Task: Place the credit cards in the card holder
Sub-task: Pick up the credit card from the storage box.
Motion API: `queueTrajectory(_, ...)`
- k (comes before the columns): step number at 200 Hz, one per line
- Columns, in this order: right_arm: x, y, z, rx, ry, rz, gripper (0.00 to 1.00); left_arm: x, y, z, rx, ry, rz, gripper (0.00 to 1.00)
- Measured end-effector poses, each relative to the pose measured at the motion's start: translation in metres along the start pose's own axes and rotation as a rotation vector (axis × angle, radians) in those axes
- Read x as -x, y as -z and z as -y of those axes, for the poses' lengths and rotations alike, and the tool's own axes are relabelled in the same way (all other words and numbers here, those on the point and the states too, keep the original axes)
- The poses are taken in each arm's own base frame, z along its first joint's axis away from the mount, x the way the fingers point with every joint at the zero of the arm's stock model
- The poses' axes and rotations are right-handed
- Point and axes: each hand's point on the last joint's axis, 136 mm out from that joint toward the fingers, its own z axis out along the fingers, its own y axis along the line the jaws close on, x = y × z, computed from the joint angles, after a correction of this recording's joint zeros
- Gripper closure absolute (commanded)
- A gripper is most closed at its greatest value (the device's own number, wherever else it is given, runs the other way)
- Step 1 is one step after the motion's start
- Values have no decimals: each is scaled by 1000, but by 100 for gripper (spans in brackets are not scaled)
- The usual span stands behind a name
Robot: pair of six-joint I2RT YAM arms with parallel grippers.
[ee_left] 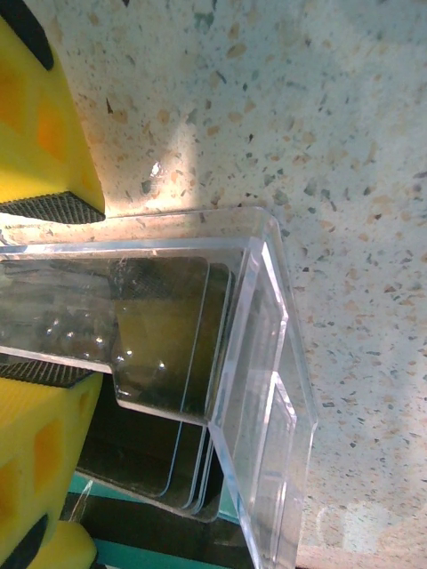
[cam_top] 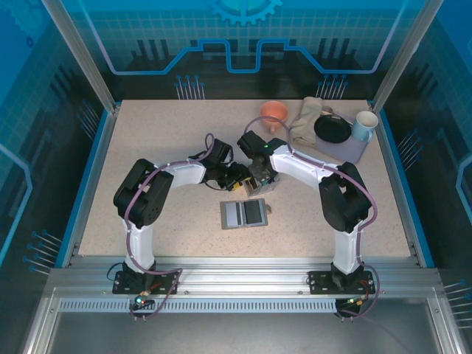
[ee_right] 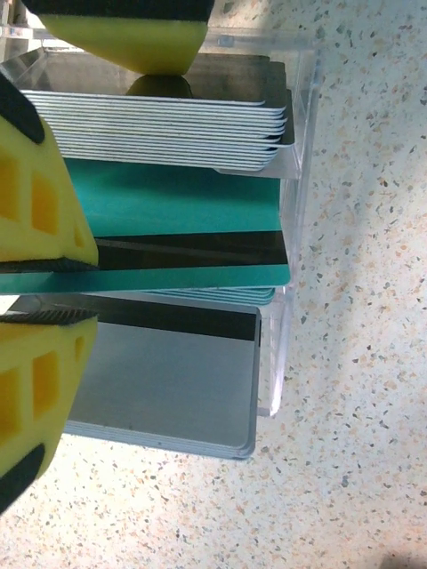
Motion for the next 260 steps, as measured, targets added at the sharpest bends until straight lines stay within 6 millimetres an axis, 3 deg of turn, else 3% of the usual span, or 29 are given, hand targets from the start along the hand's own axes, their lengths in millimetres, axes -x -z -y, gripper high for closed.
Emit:
queueTrajectory(64,-1,1,-5,37,-10,-5,100,0,0,0,0,0,0,54)
queueTrajectory(160,7,30,1,199,-125,37,100,0,1,0,-1,0,1,53)
queueTrajectory(191,3,38,-3,282,-168,33,100,-1,3,-2,3,0,1,45)
queueTrajectory(218,-3,58,6,380,-257,62,100,-4,16,1,-10,-9,12,37)
queueTrajectory(260,-4,94,26,528,-410,155,100,-4,59,42,-118,-84,77,30)
